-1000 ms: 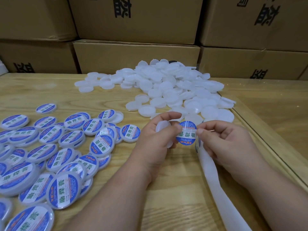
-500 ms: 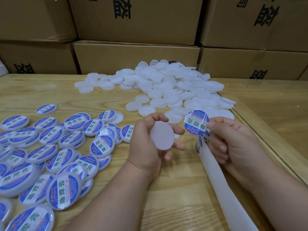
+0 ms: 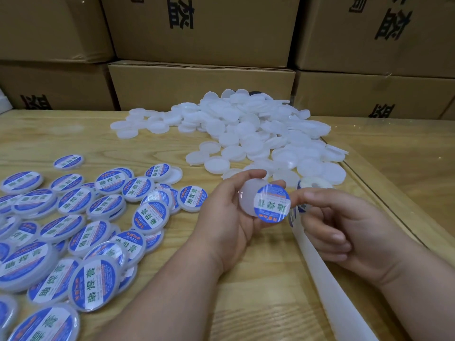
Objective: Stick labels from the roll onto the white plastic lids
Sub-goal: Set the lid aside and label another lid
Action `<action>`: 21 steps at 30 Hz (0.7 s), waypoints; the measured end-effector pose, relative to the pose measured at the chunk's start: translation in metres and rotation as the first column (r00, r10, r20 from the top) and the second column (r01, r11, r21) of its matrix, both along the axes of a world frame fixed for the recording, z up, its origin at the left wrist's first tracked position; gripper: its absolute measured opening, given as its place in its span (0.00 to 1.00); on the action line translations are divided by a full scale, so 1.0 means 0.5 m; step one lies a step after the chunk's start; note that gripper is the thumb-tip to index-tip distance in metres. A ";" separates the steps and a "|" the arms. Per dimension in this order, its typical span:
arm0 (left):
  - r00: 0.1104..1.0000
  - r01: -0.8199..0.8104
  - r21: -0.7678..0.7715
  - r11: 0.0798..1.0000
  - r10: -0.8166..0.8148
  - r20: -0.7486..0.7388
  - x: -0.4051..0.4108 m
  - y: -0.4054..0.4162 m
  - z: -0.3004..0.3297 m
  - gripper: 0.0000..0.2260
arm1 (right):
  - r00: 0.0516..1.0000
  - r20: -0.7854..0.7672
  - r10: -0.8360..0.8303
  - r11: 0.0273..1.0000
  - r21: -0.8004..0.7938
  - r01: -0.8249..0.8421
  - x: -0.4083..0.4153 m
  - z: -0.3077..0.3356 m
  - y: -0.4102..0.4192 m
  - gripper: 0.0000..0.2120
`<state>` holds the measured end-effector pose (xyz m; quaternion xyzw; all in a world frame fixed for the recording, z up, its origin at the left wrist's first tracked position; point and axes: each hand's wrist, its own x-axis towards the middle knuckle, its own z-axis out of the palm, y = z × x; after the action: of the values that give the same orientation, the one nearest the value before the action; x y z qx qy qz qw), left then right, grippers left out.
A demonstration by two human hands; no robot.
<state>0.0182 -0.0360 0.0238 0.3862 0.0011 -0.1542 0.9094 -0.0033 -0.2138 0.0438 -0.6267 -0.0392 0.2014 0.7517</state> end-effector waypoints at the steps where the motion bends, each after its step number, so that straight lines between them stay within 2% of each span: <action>1: 1.000 0.016 -0.006 1.000 -0.016 0.009 0.000 0.001 -0.001 0.12 | 1.000 0.003 0.010 1.000 -0.025 -0.010 -0.001 -0.001 0.001 0.16; 12: 0.992 0.082 0.029 0.996 -0.084 0.097 0.004 0.005 -0.011 0.14 | 1.000 0.010 0.011 0.999 -0.041 -0.011 0.005 -0.008 0.003 0.23; 18: 0.992 0.077 0.028 0.997 -0.079 0.100 0.005 0.004 -0.012 0.11 | 1.000 0.019 0.012 0.997 -0.075 -0.011 0.007 -0.010 0.001 0.18; 21: 0.992 0.076 0.029 0.997 -0.079 0.103 0.006 0.004 -0.012 0.15 | 1.000 0.013 0.001 0.998 -0.066 0.000 0.007 -0.011 0.002 0.22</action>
<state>0.0211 -0.0338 0.0179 0.4048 -0.0595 -0.1690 0.8967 0.0003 -0.2128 0.0382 -0.6525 -0.0377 0.1986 0.7304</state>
